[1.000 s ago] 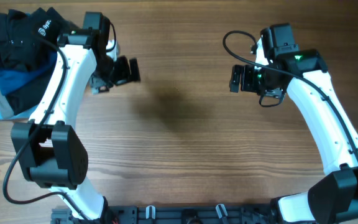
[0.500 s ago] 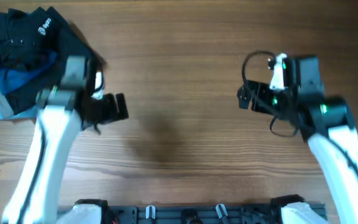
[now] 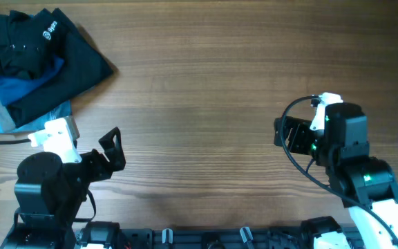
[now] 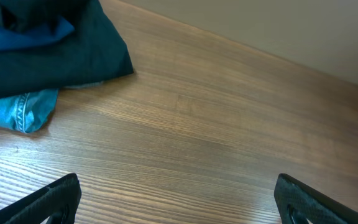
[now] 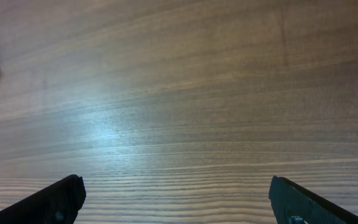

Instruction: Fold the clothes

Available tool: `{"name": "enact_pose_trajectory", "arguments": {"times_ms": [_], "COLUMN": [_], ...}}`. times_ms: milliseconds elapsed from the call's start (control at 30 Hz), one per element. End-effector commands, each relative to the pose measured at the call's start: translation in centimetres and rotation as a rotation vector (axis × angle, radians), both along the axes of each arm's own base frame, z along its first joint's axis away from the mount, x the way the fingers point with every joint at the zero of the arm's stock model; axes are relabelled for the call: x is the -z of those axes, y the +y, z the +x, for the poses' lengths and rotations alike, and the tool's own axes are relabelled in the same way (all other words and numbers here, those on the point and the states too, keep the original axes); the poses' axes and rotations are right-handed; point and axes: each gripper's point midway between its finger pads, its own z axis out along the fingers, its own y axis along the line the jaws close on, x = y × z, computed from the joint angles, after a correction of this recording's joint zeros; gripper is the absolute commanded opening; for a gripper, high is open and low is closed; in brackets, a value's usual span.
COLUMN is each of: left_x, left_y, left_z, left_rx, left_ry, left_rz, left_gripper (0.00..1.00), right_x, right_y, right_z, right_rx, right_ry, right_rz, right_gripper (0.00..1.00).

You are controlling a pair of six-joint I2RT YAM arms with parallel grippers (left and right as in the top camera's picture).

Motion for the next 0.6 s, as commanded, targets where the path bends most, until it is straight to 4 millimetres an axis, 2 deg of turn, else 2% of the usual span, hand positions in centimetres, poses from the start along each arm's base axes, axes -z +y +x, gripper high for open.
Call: {"name": "enact_pose_trajectory", "arguments": {"times_ms": [0, 100, 167, 300, 333, 367, 433, 500, 567], "left_x": [0.4, 0.4, 0.4, 0.4, 0.4, 0.4, 0.4, 0.4, 0.4], "left_y": [0.3, 0.3, 0.3, 0.3, 0.3, 0.3, 0.3, 0.3, 0.3], "left_z": [0.0, 0.0, 0.0, 0.0, 0.0, 0.0, 0.0, 0.0, 0.0], "left_rx": [-0.021, -0.021, -0.021, -0.021, -0.021, -0.021, -0.021, -0.021, -0.021], "left_ry": [0.009, 0.009, 0.009, 0.009, 0.009, 0.009, 0.009, 0.009, 0.009], "left_rz": [-0.001, -0.001, -0.001, -0.001, -0.001, -0.001, -0.001, -0.001, -0.001], "left_gripper": [1.0, 1.0, 1.0, 1.0, 1.0, 1.0, 1.0, 1.0, 1.0], "right_x": [2.1, 4.0, 4.5, 2.4, 0.7, 0.0, -2.2, -2.6, -1.8], "right_y": [-0.4, -0.3, -0.3, -0.3, -1.0, -1.2, -0.9, -0.2, 0.4], "right_z": [0.5, 0.8, 0.8, 0.5, 0.1, 0.0, 0.4, 0.3, 0.0], "right_rx": [0.026, 0.025, 0.023, 0.023, 0.042, 0.041, -0.034, -0.106, -0.137], "right_ry": [0.077, 0.154, 0.172, 0.086, 0.013, -0.023, -0.202, -0.366, -0.513], "right_rz": [-0.022, -0.036, -0.039, -0.025, -0.043, -0.052, -0.084, -0.094, -0.066], "right_gripper": [1.0, 1.0, 1.0, 1.0, 1.0, 1.0, 1.0, 1.0, 1.0]}}
